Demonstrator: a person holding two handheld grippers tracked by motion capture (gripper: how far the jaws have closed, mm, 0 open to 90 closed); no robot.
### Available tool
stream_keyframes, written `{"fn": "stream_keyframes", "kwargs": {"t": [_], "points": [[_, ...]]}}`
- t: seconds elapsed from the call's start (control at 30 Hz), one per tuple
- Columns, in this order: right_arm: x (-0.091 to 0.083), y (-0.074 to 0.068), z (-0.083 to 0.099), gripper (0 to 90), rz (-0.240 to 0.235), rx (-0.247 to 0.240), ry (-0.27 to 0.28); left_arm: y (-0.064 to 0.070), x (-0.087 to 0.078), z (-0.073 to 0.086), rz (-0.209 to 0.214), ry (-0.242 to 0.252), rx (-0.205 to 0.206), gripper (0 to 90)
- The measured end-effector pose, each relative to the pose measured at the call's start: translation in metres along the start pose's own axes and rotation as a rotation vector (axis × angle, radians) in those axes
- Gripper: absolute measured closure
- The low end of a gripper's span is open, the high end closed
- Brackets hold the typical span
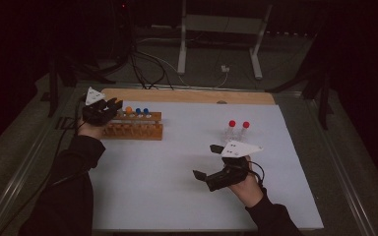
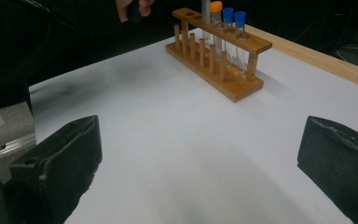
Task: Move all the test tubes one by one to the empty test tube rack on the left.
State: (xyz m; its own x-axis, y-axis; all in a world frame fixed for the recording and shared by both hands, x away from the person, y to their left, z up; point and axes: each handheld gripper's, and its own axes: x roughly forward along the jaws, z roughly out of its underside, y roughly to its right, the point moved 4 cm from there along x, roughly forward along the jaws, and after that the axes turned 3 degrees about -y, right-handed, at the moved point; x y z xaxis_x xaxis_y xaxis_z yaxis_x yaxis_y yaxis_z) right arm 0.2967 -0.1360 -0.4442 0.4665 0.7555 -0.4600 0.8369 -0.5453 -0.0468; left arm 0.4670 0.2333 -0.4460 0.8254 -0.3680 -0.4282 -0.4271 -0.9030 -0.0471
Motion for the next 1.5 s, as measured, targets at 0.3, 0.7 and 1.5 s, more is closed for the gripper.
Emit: {"fn": "stream_keyframes", "kwargs": {"t": [0.3,0.7,1.5], "points": [[-0.002,0.001,0.0,0.0,0.001,0.002,0.002,0.002,0.014,0.014,0.01,-0.049,-0.02,72.0],[-0.002,0.001,0.0,0.0,0.003,0.001,0.001,-0.002,0.015,0.019,0.009,-0.058,-0.053,71.7],[-0.017,0.011,-0.005,0.0,0.037,0.002,0.023,0.034,-0.059,0.003,0.21,0.02,-0.006,15.9]]}}
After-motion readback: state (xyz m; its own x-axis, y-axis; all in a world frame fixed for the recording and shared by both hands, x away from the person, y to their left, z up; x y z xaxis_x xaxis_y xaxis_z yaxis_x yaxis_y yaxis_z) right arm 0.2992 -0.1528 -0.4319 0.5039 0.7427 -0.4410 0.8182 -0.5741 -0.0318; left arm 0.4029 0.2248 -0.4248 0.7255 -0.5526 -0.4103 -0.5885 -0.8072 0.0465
